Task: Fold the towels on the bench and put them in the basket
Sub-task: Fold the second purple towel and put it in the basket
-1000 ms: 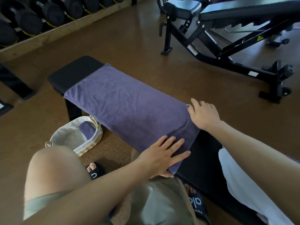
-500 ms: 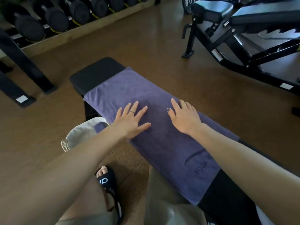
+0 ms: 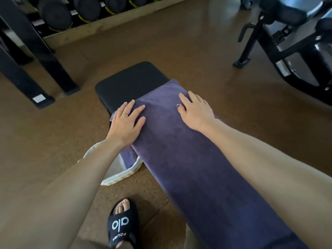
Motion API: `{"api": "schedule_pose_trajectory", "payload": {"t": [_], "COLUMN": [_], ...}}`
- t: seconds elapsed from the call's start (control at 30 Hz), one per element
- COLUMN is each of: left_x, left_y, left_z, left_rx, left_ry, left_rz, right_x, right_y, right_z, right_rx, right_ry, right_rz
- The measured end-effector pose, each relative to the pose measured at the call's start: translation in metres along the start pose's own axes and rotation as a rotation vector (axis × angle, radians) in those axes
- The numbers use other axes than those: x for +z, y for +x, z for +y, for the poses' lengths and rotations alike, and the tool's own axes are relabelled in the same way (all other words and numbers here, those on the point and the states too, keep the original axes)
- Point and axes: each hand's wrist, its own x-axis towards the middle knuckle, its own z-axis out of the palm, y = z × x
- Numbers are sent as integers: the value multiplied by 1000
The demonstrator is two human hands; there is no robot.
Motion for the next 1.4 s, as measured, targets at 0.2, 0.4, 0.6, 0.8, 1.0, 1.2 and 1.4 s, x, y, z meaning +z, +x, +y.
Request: {"api": "schedule_pose_trajectory", "payload": {"t": [0.2, 0.4, 0.6, 0.8, 1.0, 1.2, 1.4], "left_x": [7, 14, 14, 16, 16, 7, -14], "left_y": [15, 13, 21, 27, 34, 19, 1], "left_z": [-27, -30, -24, -11, -25, -27, -33], "left_rx": [107, 119, -273, -685, -896, -864, -718], "left_ry": [-118, -255, -639, -1090, -1196, -1032, -916], "left_rz": [146, 251, 384, 526, 394, 336, 322], "right_x": [3, -5, -6, 2, -5, -17, -47], "right_y": [63, 101, 112, 110, 122, 127, 116], "right_z": [-18, -23, -29, -42, -33, -21, -14], "right_rx": [-23, 29, 117, 103, 155, 211, 89], "right_ry": [69, 127, 118, 58, 329, 469, 418], "right_rz": [-1, -81, -146, -53, 1, 156, 271]}}
